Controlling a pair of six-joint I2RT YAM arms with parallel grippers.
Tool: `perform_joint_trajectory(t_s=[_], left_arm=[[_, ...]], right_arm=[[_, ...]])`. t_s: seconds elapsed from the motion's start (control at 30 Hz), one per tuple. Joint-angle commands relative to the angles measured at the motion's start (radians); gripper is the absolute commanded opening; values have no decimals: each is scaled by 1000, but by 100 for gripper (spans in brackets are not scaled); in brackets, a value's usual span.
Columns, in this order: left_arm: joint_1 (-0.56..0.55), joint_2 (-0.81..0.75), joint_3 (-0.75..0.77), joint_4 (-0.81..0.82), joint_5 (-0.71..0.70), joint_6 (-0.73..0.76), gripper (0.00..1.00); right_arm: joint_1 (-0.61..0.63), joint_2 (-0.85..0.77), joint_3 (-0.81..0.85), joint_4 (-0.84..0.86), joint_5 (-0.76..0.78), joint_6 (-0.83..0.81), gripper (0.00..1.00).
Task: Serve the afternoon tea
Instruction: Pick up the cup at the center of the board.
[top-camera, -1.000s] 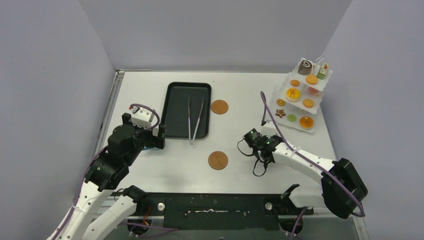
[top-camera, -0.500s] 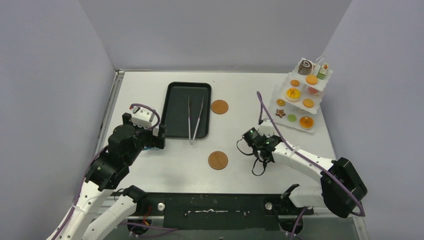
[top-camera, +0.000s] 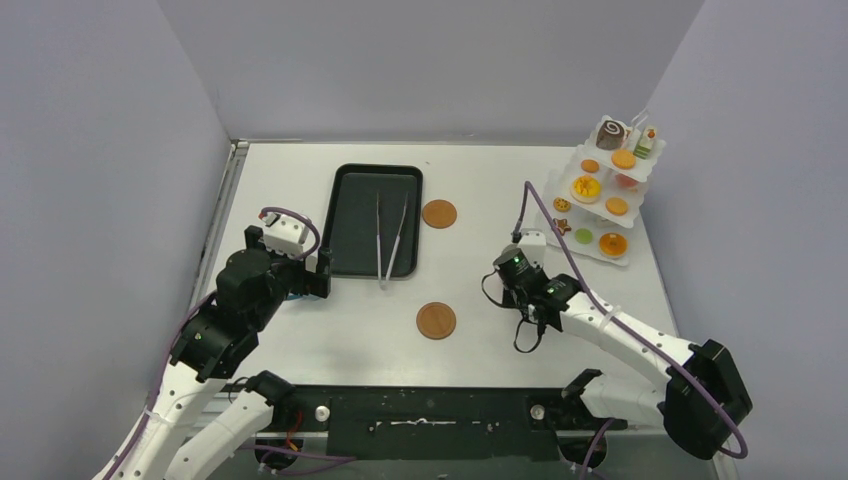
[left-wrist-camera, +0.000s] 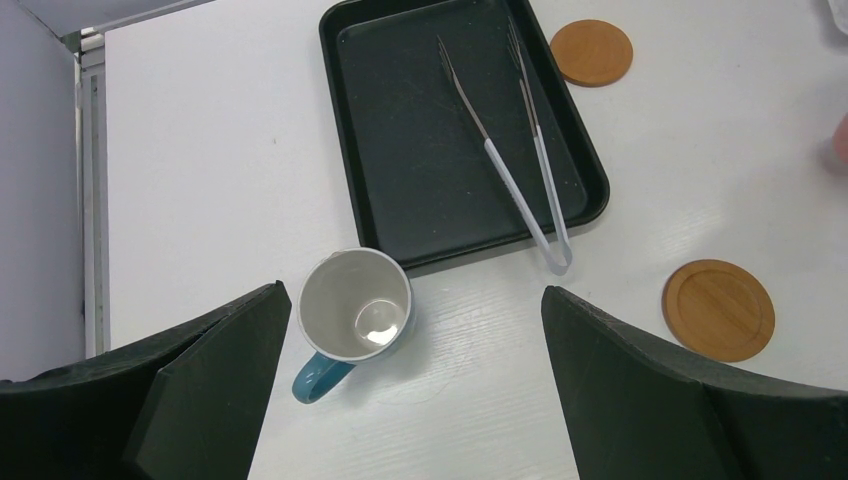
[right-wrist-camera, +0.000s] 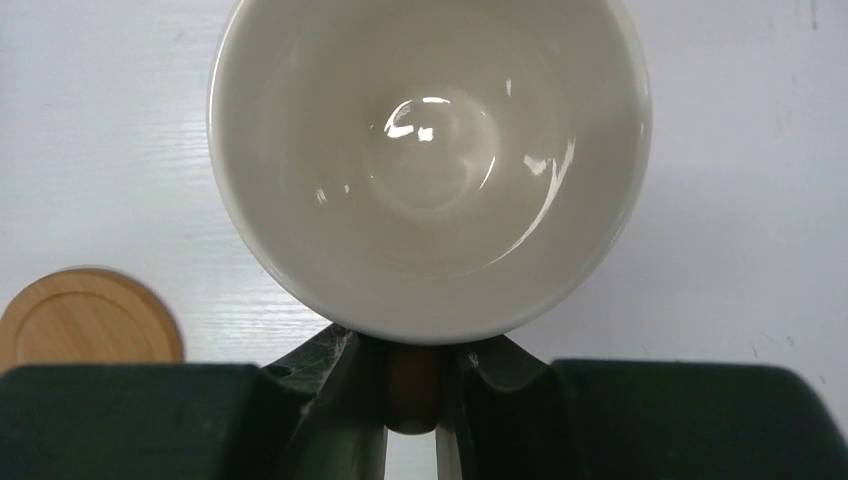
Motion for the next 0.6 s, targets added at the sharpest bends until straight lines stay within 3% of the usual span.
perform_joint_trajectory(t_s=[0.0,0.57], left_arm=[[-2,-4,12,58,10,-3,97],[-3,-18,9,58,12,-4,97]], right_arm=[[-1,-10,61,194,-48,-61,0],[-33,405,385,462,-175,-188,0]])
